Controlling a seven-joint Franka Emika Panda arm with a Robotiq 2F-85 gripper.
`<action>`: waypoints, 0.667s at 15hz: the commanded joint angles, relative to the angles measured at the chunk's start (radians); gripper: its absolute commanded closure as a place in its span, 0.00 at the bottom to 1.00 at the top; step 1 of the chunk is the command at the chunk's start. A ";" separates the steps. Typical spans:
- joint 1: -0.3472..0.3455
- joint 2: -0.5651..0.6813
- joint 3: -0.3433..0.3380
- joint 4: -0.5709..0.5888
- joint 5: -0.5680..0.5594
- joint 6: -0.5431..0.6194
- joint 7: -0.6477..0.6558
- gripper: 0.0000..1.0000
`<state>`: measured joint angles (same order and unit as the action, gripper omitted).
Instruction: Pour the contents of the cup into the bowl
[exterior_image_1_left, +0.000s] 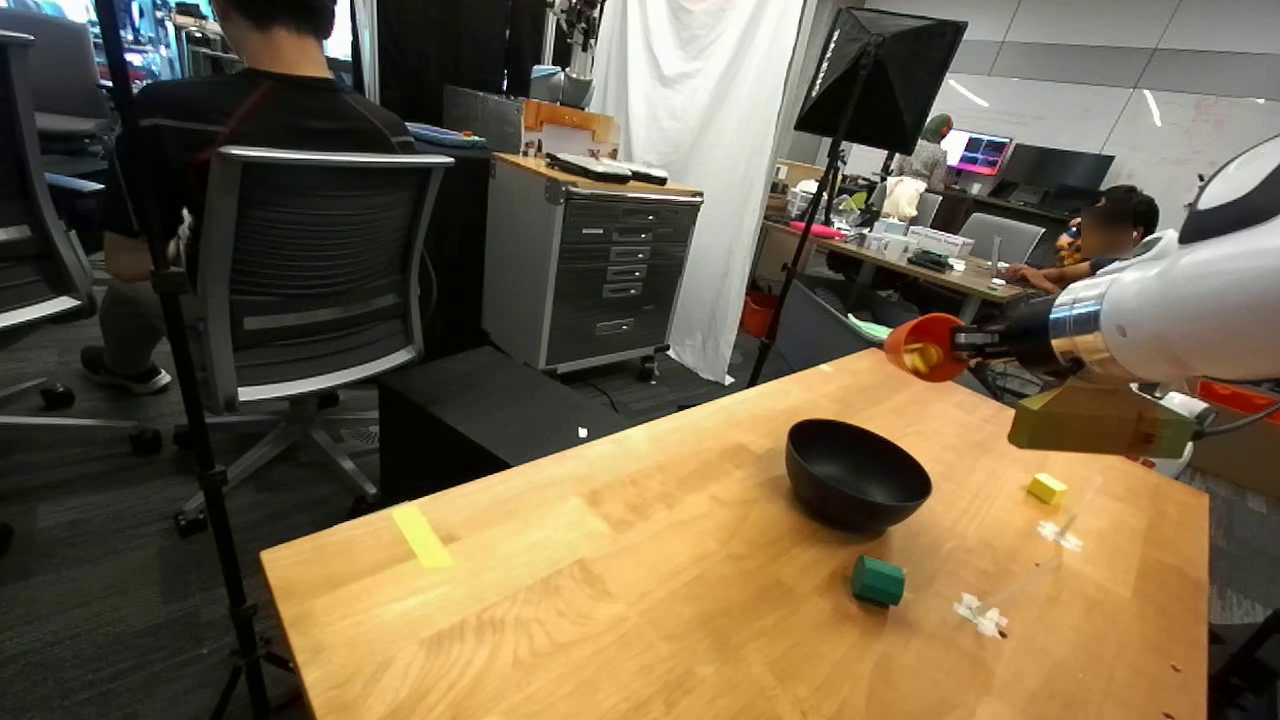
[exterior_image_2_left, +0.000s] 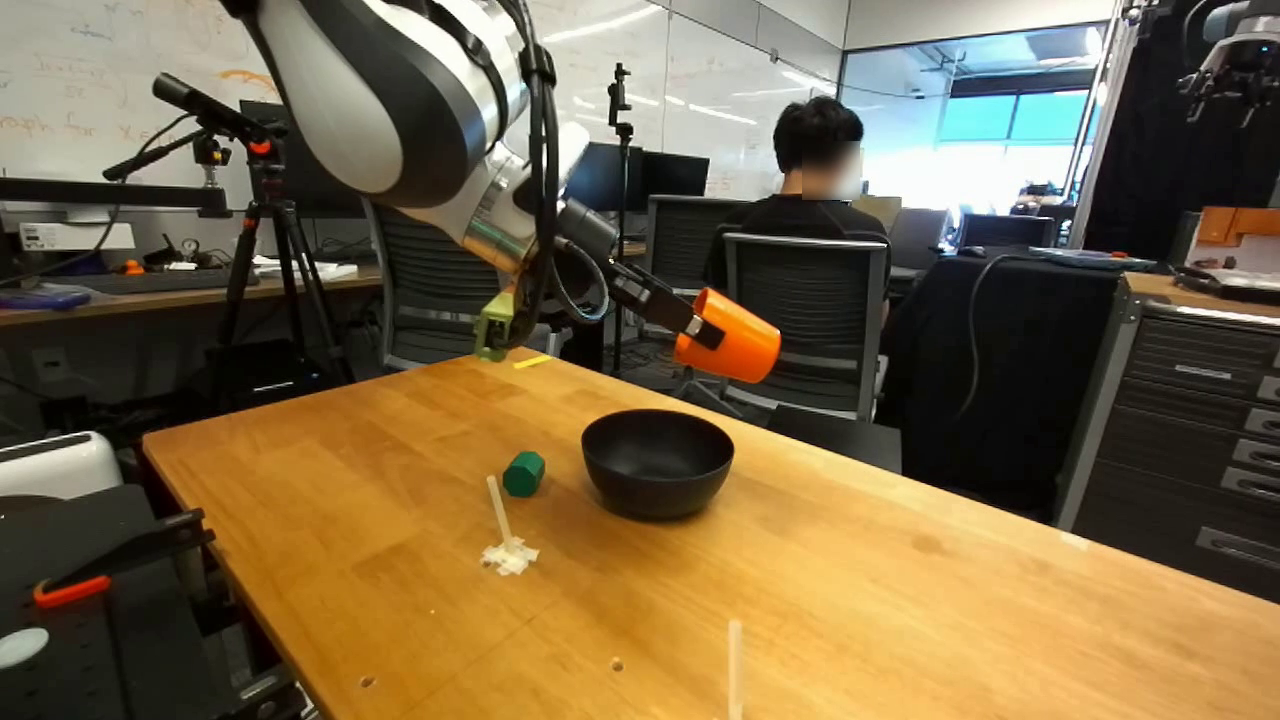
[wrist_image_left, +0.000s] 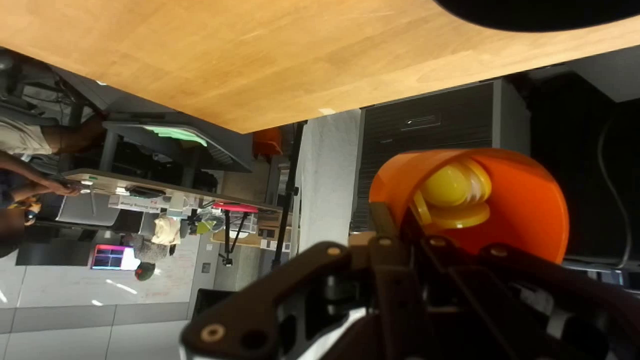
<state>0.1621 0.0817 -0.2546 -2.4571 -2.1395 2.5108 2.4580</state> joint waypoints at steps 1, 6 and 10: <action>-0.087 -0.032 0.119 -0.035 -0.013 -0.108 0.001 0.96; -0.127 -0.032 0.185 -0.051 0.000 -0.199 -0.022 0.96; -0.140 -0.032 0.204 -0.063 0.029 -0.230 -0.068 0.96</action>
<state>0.0480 0.0817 -0.0870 -2.4949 -2.1272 2.3269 2.4312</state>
